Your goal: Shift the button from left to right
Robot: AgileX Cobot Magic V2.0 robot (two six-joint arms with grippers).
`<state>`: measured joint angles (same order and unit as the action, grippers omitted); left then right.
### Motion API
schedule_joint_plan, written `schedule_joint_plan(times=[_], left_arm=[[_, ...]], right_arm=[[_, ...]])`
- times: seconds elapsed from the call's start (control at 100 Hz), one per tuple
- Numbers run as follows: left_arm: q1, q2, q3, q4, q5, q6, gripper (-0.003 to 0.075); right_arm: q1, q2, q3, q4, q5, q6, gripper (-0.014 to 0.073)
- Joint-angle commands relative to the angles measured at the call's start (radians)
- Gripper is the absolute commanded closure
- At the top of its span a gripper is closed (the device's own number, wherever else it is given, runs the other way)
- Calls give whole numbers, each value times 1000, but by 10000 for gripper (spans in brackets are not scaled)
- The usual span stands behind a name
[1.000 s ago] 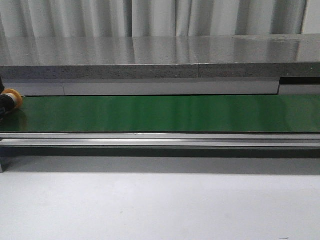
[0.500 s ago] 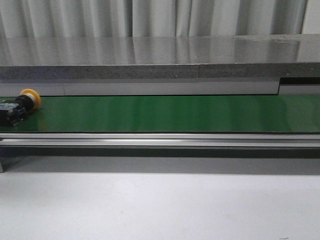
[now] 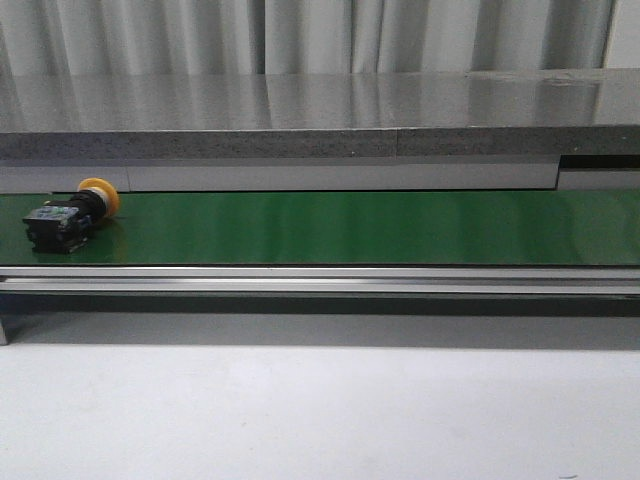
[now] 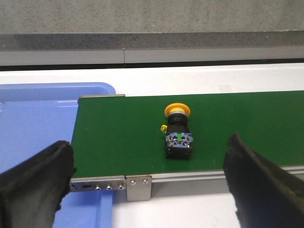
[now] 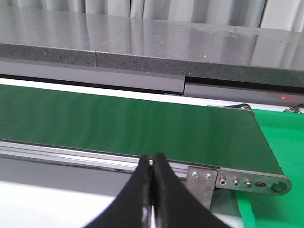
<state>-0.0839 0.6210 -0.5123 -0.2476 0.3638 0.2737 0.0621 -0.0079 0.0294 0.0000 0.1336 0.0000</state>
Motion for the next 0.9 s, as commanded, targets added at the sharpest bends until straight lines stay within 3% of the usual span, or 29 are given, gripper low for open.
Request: schedule_joint_plan(times=[0.0, 0.33, 0.89], left_arm=[[-9, -120, 52, -34, -89, -1, 108], [-9, -429, 178, -59, -144, -1, 108], [-9, -440, 287, -57, -245, -1, 109]], right_arm=[[0, -18, 0, -12, -88, 0, 715], [0, -18, 0, -12, -88, 0, 715], [0, -18, 0, -12, -88, 0, 715]])
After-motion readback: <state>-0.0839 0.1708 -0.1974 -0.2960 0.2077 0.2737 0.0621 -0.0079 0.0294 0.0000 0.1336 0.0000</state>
